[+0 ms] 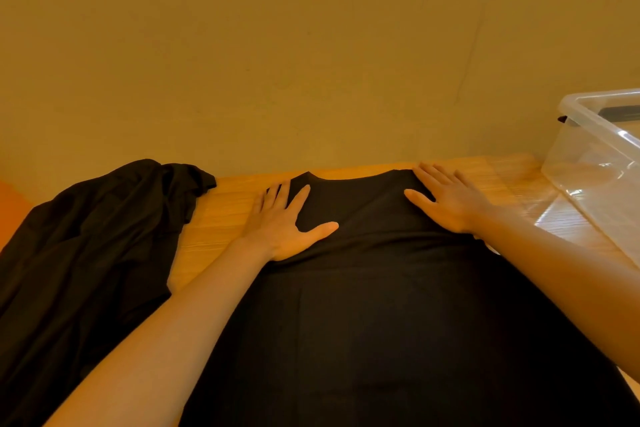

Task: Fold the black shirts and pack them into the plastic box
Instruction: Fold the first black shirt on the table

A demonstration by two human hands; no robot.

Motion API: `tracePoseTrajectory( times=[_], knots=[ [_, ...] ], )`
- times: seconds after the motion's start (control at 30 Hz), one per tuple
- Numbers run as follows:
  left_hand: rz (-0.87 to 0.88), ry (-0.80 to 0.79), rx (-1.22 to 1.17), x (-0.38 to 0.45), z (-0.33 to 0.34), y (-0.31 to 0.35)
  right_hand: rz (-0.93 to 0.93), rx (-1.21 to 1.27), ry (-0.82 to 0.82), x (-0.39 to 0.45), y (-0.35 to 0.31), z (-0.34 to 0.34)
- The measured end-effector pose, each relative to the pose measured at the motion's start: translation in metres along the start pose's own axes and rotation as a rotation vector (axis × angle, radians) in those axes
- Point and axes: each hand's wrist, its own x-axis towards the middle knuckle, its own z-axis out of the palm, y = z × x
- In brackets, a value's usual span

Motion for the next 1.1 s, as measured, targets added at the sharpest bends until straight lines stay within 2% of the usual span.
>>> tracePoseTrajectory(
  times=[0.1,0.17,0.27,0.33,0.4,0.53,0.7,0.77,0.83,0.97,1.1],
  knots=[
    [0.009,-0.007,-0.004,-0.007,0.002,0.0,0.0,-0.002,-0.021,-0.007,0.005,-0.001],
    [-0.006,0.009,-0.104,-0.012,-0.001,-0.001,-0.013,0.05,0.002,-0.013,0.007,-0.006],
    [-0.006,0.159,-0.332,-0.024,-0.013,-0.006,-0.042,0.16,0.083,-0.03,0.008,-0.022],
    [0.049,0.219,-0.355,-0.04,-0.024,-0.018,-0.07,0.147,0.082,-0.049,0.012,-0.035],
    [0.108,0.195,-0.321,-0.059,-0.031,-0.036,-0.094,0.081,0.053,-0.07,0.021,-0.045],
    [0.138,0.048,-0.378,-0.103,-0.035,-0.064,-0.054,-0.002,-0.065,-0.113,0.041,-0.05],
    [0.175,0.071,-0.305,-0.135,-0.019,-0.077,-0.048,0.043,-0.099,-0.148,0.046,-0.039],
    [0.162,0.129,-0.235,-0.142,-0.009,-0.079,-0.053,0.038,-0.033,-0.156,0.045,-0.031],
    [0.226,0.181,-0.165,-0.149,-0.001,-0.076,-0.121,0.008,0.06,-0.163,0.042,-0.022],
    [0.394,0.099,-0.097,-0.163,0.014,-0.056,-0.301,-0.036,-0.002,-0.179,0.021,-0.004],
    [0.405,0.01,-0.063,-0.169,0.021,-0.052,-0.309,-0.058,-0.066,-0.188,0.019,0.004]
  ],
)
